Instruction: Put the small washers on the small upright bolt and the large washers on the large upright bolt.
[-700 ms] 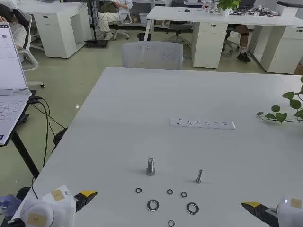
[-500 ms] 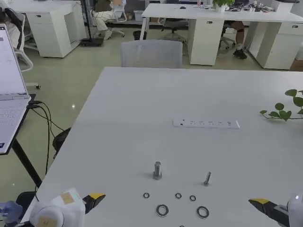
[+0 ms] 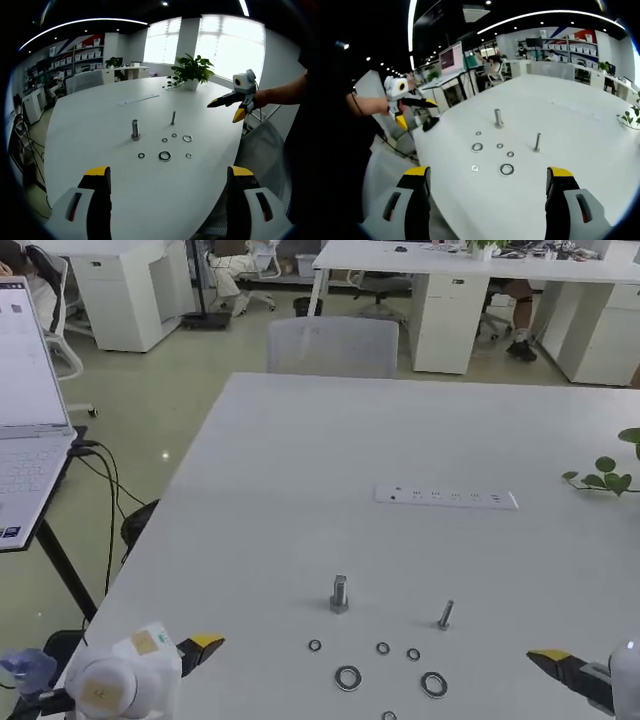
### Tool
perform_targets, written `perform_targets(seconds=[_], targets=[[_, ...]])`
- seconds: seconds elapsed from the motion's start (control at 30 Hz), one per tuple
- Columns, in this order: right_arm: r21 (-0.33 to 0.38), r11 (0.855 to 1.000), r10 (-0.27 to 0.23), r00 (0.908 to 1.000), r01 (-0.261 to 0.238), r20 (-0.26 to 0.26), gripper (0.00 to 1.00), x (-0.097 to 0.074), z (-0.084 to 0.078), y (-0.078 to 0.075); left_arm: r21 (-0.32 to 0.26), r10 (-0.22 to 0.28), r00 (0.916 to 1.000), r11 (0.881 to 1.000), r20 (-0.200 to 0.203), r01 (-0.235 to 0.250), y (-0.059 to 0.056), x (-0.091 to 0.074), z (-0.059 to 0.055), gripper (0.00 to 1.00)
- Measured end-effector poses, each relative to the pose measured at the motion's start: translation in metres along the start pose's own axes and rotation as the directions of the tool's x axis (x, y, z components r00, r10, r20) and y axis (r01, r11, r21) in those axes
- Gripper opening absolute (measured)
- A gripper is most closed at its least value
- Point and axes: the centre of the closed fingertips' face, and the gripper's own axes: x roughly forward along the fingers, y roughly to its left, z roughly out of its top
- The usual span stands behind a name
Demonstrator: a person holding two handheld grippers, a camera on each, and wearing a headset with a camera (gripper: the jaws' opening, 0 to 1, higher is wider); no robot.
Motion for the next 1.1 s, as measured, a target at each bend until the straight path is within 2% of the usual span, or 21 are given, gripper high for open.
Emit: perform_targets(seconds=[0.1,0.2,0.3,0.43,0.53,0.63,0.7,0.73,0.83,0.9,0.93,1.03,1.1], targets=[[-0.028,1.000,0.008,0.9999,-0.009,-0.010,0.97,0.003,0.004,0.003,-0.019,0.001,1.0000,1.000,0.009,-0.001,-0.001,0.003,0.001,0.98],[-0.024,0.999,0.024,0.9996,-0.024,-0.013,0.96,0.008,0.012,0.004,-0.012,0.004,1.0000,1.000,0.004,-0.004,-0.001,0.007,-0.002,0.98],[-0.087,0.995,0.046,0.9979,-0.050,-0.045,0.94,0.015,0.019,0.007,-0.006,0.002,0.9999,1.000,-0.016,-0.002,-0.004,0.009,-0.005,0.98],[-0.103,0.992,0.075,0.9964,-0.078,-0.041,0.92,0.026,0.035,0.009,-0.009,-0.011,0.9999,1.000,-0.007,0.011,-0.010,0.010,-0.001,0.98],[-0.126,0.987,0.090,0.9943,-0.097,-0.057,0.89,0.034,0.040,0.013,-0.012,-0.014,0.9999,1.000,-0.004,0.014,-0.012,0.011,0.000,0.97],[-0.156,0.981,0.095,0.9891,-0.112,-0.113,0.85,0.042,0.037,0.015,-0.020,-0.008,1.0000,1.000,0.002,0.008,-0.013,0.013,0.000,0.97],[-0.172,0.978,0.096,0.9875,-0.116,-0.125,0.83,0.046,0.036,0.016,-0.023,-0.010,0.9999,1.000,0.006,0.010,-0.015,0.013,0.001,0.97],[-0.174,0.977,0.095,0.9830,-0.123,-0.157,0.81,0.047,0.032,0.015,-0.023,-0.012,0.9999,1.000,0.009,0.012,-0.016,0.014,0.001,0.97],[-0.170,0.977,0.091,0.9747,-0.127,-0.204,0.74,0.051,0.025,0.013,-0.016,-0.010,0.9999,1.000,0.004,0.010,-0.017,0.014,0.000,0.97],[-0.184,0.974,0.094,0.9712,-0.136,-0.219,0.74,0.053,0.022,0.012,-0.005,-0.007,1.0000,1.000,0.001,0.007,-0.018,0.014,0.000,0.97],[-0.193,0.971,0.090,0.9660,-0.139,-0.242,0.74,0.053,0.018,0.008,-0.002,-0.007,1.0000,1.000,0.001,0.007,-0.018,0.014,0.000,0.97],[-0.203,0.969,0.085,0.9618,-0.140,-0.260,0.74,0.056,0.017,0.006,-0.004,-0.011,0.9999,1.000,0.000,0.011,-0.018,0.015,-0.002,0.97],[-0.208,0.968,0.077,0.9575,-0.138,-0.278,0.71,0.056,0.016,-0.002,0.001,-0.013,0.9999,1.000,-0.007,0.013,-0.018,0.015,-0.004,0.97]])
